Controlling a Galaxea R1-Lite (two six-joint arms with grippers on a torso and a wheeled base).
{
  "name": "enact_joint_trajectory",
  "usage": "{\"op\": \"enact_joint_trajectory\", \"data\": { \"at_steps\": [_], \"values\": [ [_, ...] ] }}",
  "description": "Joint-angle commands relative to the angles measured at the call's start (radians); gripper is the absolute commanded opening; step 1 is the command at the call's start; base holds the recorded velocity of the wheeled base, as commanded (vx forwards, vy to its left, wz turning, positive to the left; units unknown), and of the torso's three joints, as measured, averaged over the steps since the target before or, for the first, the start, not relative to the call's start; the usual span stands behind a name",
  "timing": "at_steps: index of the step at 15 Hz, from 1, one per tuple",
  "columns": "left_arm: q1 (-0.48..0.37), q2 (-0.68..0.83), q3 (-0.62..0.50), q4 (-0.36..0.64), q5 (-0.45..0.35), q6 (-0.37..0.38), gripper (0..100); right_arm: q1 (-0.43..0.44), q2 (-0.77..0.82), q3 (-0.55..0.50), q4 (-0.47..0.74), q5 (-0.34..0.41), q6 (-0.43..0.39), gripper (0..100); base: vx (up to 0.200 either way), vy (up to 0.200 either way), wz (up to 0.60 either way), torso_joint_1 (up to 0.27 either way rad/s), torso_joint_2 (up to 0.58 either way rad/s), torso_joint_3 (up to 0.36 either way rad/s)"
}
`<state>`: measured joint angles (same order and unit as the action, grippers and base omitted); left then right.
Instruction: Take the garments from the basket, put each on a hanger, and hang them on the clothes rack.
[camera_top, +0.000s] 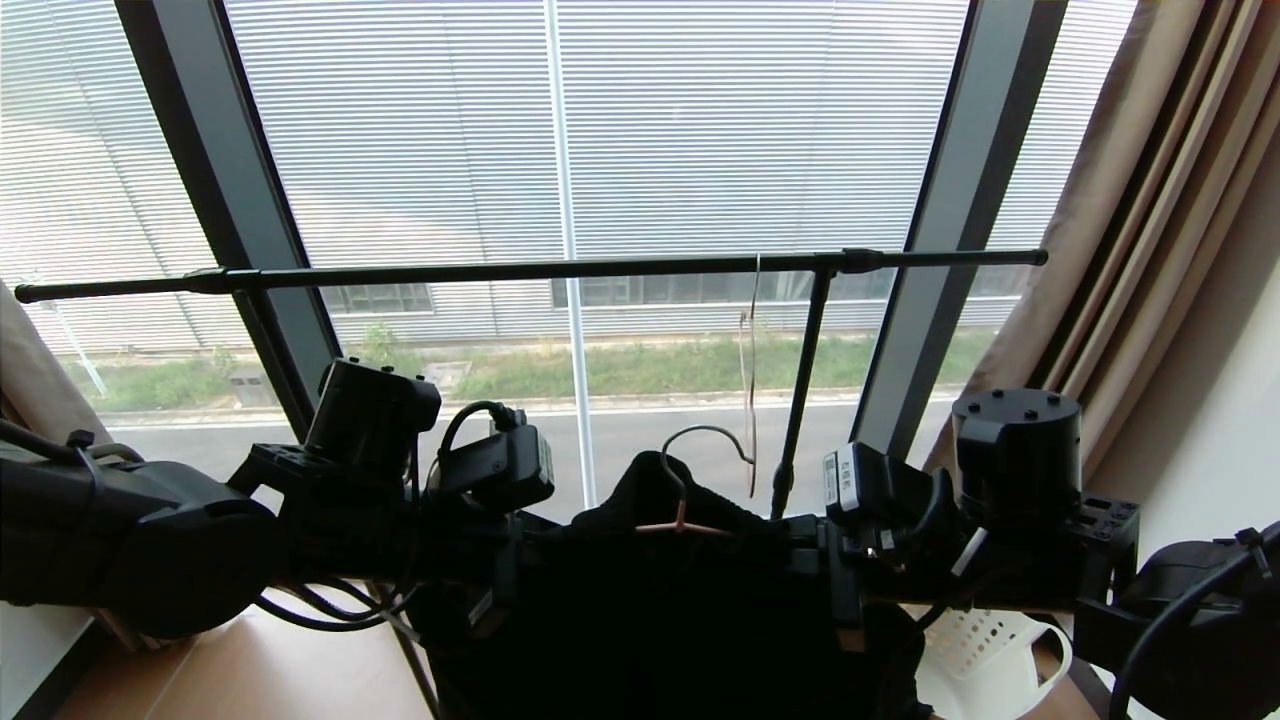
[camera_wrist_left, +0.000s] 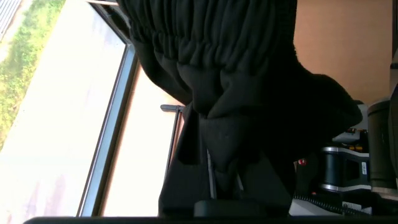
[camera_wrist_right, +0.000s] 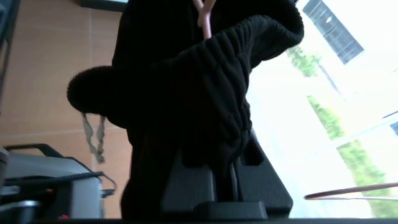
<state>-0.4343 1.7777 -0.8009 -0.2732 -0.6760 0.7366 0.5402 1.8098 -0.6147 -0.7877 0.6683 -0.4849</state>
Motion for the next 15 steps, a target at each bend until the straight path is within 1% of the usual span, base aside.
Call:
{"op": "enact_joint_trajectory", "data": {
  "at_steps": [1, 3, 4, 5, 7, 9, 11, 14, 15],
  "values": [
    [0.005, -0.015, 0.009, 0.000, -0.001, 0.000, 0, -0.005, 0.005, -0.014, -0.001, -0.003, 0.019, 0, 0.000, 0.000, 0.00, 0.000, 0.00, 0.000],
    [0.014, -0.035, 0.026, 0.000, -0.001, -0.002, 0, -0.011, 0.008, -0.016, -0.002, -0.003, 0.019, 0, 0.000, 0.000, 0.00, 0.000, 0.00, 0.000],
    [0.017, -0.038, 0.028, 0.000, -0.001, -0.002, 0, -0.013, 0.010, -0.014, -0.004, -0.003, 0.017, 100, 0.000, 0.000, 0.00, 0.000, 0.00, 0.000],
    [0.025, -0.049, 0.028, 0.000, 0.001, -0.002, 0, -0.017, 0.014, -0.008, -0.005, -0.003, -0.003, 100, 0.000, 0.000, 0.00, 0.000, 0.00, 0.000],
    [0.037, -0.063, 0.031, 0.000, 0.001, -0.008, 0, -0.025, 0.020, -0.011, -0.005, -0.003, -0.003, 100, 0.000, 0.000, 0.00, 0.000, 0.00, 0.000],
    [0.051, -0.076, 0.048, -0.001, -0.001, -0.011, 0, -0.062, 0.014, -0.016, -0.008, -0.001, -0.003, 100, 0.000, 0.000, 0.00, 0.000, 0.00, 0.000],
    [0.066, -0.087, 0.058, -0.001, -0.002, -0.011, 0, -0.071, 0.008, -0.016, -0.008, 0.001, -0.003, 100, 0.000, 0.000, 0.00, 0.000, 0.00, 0.000],
    [0.115, -0.139, 0.101, -0.003, -0.007, -0.009, 0, -0.101, -0.021, -0.022, -0.010, 0.007, -0.001, 100, 0.000, 0.000, 0.00, 0.000, 0.00, 0.000],
    [0.135, -0.156, 0.112, -0.003, -0.007, -0.020, 0, -0.103, -0.026, -0.022, -0.008, 0.008, 0.000, 100, 0.000, 0.000, 0.00, 0.000, 0.00, 0.000]
  ]
}}
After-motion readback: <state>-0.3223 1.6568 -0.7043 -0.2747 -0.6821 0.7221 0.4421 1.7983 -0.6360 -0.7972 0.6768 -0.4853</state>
